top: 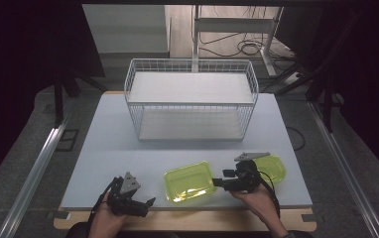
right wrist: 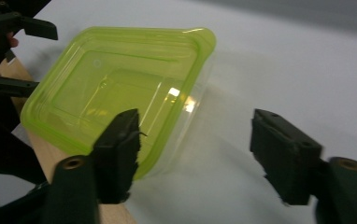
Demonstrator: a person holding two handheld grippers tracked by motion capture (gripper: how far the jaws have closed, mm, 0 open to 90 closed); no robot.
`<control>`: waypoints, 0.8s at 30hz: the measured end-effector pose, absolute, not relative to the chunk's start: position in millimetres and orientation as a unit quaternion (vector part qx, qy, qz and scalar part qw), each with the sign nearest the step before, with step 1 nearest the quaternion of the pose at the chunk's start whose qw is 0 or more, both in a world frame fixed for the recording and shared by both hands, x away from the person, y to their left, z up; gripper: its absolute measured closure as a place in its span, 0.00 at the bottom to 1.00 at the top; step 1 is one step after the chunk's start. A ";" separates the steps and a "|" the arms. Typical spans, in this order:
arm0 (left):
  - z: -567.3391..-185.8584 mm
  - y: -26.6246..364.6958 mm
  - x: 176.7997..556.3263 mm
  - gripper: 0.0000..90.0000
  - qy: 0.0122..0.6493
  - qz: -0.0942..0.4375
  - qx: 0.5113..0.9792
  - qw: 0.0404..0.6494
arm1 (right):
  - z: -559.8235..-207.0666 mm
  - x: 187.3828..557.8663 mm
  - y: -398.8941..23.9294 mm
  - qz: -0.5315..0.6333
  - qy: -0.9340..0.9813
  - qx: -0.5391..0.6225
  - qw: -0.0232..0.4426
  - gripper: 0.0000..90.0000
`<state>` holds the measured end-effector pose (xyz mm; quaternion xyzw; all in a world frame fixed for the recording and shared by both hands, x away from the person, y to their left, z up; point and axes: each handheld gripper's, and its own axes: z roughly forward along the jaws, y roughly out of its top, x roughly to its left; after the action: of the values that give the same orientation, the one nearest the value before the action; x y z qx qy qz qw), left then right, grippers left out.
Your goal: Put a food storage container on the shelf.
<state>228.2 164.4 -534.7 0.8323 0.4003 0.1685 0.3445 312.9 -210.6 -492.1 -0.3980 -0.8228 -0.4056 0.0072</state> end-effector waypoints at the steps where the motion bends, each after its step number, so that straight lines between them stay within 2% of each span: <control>1: -534.8 164.4 228.2 0.03 0.400 0.169 0.833 0.344 | -492.4 314.8 -209.0 -0.405 -0.824 -0.396 0.013 0.44; 6: -534.9 164.6 228.2 0.03 0.399 0.168 0.834 0.342 | -494.5 325.6 -200.7 -0.405 -0.818 -0.405 0.045 0.57; 10: -535.2 164.1 228.1 0.04 0.398 0.167 0.836 0.340 | -497.8 334.9 -197.4 -0.406 -0.809 -0.418 0.072 0.63; 17: -535.6 163.6 227.9 0.04 0.396 0.167 0.837 0.339 | -507.5 348.0 -194.7 -0.410 -0.781 -0.448 0.147 0.74; 22: -535.7 162.7 227.8 0.04 0.392 0.168 0.840 0.335 | -512.1 352.0 -198.4 -0.413 -0.757 -0.467 0.198 0.86; 24: -535.8 162.4 227.8 0.04 0.392 0.168 0.840 0.335 | -511.1 351.6 -198.5 -0.415 -0.754 -0.466 0.206 0.88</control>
<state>227.8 162.4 -535.8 0.8403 0.3918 0.1682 0.3347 351.6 -198.5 -511.1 -0.4659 -0.7542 -0.4146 0.2057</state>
